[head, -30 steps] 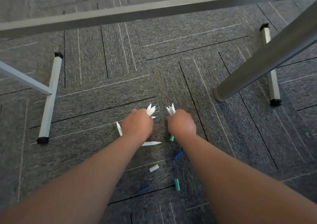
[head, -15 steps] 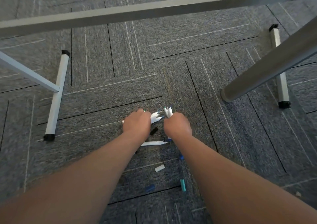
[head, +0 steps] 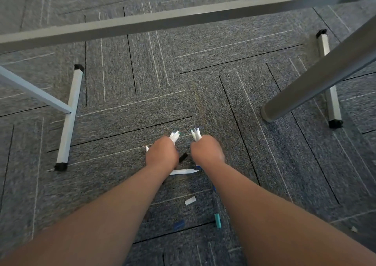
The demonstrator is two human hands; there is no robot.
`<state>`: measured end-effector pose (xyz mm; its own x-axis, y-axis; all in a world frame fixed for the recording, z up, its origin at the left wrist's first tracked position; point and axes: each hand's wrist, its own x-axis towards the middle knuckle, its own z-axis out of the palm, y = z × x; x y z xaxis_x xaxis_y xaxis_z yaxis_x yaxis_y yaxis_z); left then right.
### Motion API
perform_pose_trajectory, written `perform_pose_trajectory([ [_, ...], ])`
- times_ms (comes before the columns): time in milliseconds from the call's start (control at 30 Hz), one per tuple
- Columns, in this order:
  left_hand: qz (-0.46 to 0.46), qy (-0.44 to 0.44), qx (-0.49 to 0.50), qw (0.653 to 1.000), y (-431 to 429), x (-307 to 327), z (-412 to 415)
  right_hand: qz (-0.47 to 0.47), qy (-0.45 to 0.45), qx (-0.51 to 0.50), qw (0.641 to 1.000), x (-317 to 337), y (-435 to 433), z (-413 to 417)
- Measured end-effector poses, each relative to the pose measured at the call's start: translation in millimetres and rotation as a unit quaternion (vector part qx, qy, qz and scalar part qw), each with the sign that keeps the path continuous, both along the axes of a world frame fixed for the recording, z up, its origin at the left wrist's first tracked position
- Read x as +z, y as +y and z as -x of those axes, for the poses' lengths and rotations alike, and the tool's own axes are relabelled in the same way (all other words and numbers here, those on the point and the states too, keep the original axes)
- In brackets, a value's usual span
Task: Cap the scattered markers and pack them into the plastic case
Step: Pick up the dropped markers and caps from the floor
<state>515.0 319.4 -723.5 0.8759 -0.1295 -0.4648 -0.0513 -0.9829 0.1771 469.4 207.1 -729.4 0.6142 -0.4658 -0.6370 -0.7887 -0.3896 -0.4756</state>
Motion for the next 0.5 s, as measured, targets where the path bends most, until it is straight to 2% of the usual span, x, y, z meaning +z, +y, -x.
perform_pose_trajectory([
  [500,-0.026,0.034,0.014,0.999,-8,-12,5,-0.003,-0.002,0.015,1.0,0,5,3],
])
